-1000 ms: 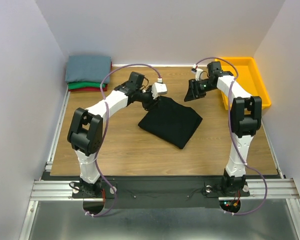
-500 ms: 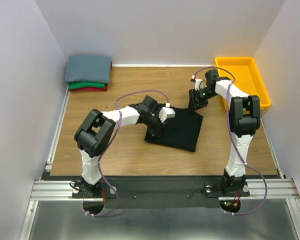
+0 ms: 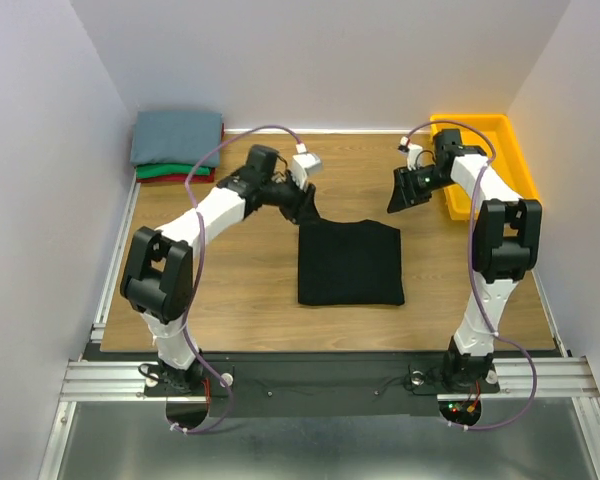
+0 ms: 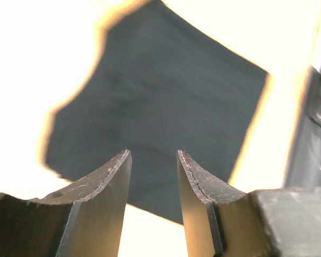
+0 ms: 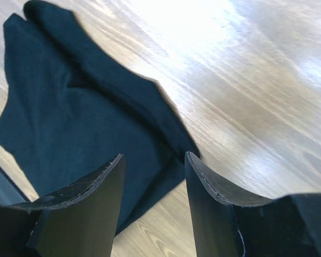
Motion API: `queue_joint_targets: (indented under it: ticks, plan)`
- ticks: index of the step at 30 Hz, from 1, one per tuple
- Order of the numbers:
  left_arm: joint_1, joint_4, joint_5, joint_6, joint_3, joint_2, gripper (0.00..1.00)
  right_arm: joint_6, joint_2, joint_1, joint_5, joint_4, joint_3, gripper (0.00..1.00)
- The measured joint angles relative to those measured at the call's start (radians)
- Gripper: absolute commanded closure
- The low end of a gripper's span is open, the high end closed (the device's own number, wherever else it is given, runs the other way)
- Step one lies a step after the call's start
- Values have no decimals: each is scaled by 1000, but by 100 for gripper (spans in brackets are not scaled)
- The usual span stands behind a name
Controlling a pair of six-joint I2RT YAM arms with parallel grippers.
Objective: Fold and stack the t-shirts
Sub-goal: Fold the tshirt
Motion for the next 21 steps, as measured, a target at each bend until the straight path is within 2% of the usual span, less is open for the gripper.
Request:
queue_joint_targets:
  ticks: [6, 13, 21]
  plan:
    - [113, -15, 3, 40, 123, 123, 49, -11, 37, 0, -61, -9, -19, 46]
    - [111, -67, 3, 64, 134, 260, 48, -19, 81, 1, -77, -14, -51, 46]
    - [112, -72, -3, 63, 134, 288, 48, -30, 94, 1, -77, -19, -64, 51]
